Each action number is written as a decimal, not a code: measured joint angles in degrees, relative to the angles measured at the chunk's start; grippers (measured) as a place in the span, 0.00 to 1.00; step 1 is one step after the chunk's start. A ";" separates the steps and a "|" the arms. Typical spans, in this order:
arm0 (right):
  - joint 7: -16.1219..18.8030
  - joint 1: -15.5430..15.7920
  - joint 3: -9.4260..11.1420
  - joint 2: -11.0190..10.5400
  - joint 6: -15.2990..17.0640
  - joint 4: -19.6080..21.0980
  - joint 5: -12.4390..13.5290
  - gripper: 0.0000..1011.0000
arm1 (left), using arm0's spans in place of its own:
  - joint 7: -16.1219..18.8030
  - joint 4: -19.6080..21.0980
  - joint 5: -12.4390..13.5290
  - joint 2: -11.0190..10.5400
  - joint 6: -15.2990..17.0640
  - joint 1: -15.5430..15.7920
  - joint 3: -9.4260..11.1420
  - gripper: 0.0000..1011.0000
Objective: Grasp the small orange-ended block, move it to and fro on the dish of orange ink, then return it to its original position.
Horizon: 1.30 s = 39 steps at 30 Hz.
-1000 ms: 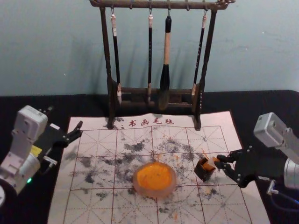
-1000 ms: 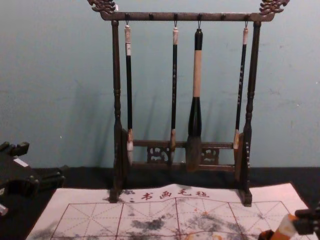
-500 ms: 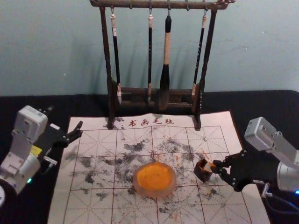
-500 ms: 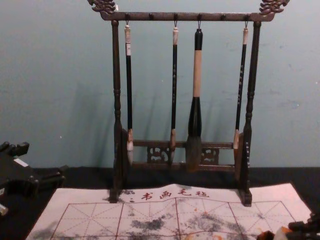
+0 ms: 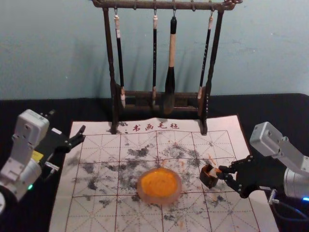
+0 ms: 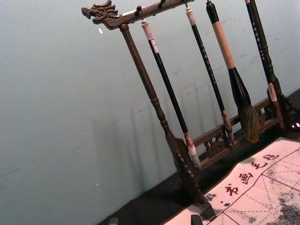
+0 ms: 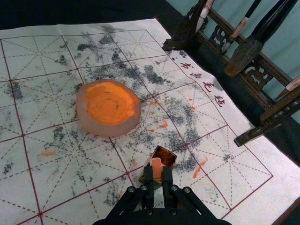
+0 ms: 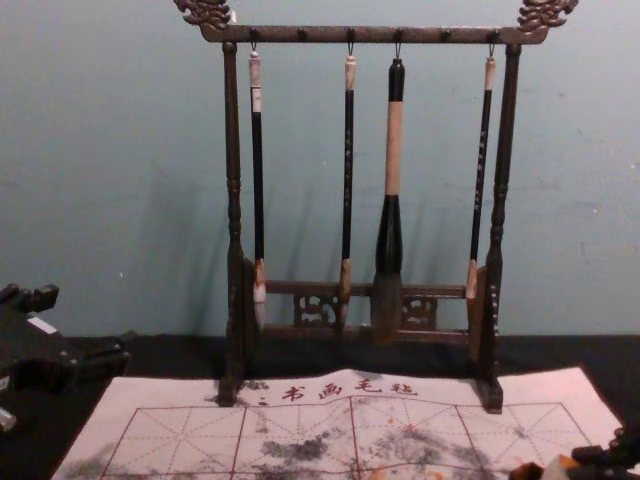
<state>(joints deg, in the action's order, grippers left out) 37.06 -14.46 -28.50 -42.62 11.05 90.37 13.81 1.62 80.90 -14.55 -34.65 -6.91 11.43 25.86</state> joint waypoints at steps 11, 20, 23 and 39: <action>-0.06 -0.01 0.03 -0.01 0.14 -0.02 -0.06 0.08 | 0.00 0.00 0.00 0.00 0.00 0.00 0.00 0.99; -0.06 0.04 0.05 -0.06 0.14 0.01 -0.06 0.08 | 0.00 0.00 0.00 0.00 0.00 0.00 0.00 0.99; -0.06 0.06 0.04 -0.08 0.14 0.02 -0.06 0.08 | 0.00 0.00 0.00 0.00 0.00 0.00 0.00 0.99; -0.05 0.09 0.01 -0.09 0.21 0.01 -0.19 0.39 | 0.00 0.00 0.00 0.00 0.00 0.00 0.00 0.99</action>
<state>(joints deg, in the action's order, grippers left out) 37.01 -14.37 -28.49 -42.71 11.27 90.38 13.62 1.62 80.90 -14.55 -34.65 -6.91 11.43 25.86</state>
